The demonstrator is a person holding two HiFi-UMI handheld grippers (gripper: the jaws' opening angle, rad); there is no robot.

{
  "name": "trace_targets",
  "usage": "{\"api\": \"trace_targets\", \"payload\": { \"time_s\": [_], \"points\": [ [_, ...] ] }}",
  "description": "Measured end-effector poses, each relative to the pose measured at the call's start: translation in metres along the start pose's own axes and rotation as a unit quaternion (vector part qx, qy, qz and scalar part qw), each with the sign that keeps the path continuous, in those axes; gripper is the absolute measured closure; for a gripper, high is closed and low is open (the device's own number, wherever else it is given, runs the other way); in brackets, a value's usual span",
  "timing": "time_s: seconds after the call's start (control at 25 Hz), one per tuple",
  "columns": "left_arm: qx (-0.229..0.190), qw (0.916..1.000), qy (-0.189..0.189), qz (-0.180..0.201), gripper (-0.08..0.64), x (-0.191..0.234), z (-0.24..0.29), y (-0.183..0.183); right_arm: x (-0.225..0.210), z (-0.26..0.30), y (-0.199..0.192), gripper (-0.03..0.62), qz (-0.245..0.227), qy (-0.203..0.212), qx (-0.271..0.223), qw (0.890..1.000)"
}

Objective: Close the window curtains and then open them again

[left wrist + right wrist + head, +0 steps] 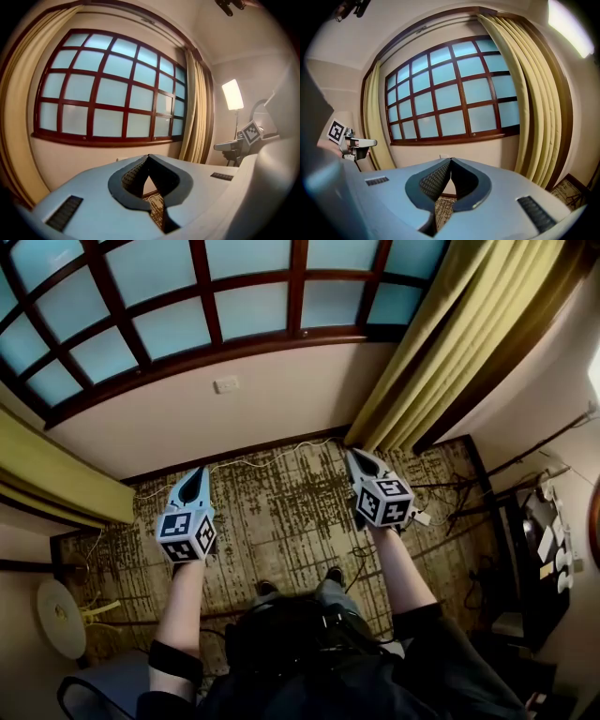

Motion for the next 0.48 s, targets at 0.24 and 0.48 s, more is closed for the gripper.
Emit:
{"api": "trace_targets", "payload": {
  "time_s": [0.24,0.48],
  "points": [
    [-0.001,0.9994,0.031,-0.015,0.557,-0.011,-0.001,-0.014,-0.029,-0.006,-0.009,0.589,-0.009,0.007,0.017,1.000],
    [0.004,0.9983,0.055,-0.019,0.557,-0.033,0.008,-0.022,-0.062,-0.009,-0.020,0.591,-0.013,0.021,0.032,0.999]
  ]
}}
Point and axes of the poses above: the fingertips, and each gripper's own axes: z forward along the fingers, x to its left, y out of its top, the point moved 8 cm from there along -z, backward along the fingers, and after that the axes turned 10 degrees about -z, right-handed, at the moved point
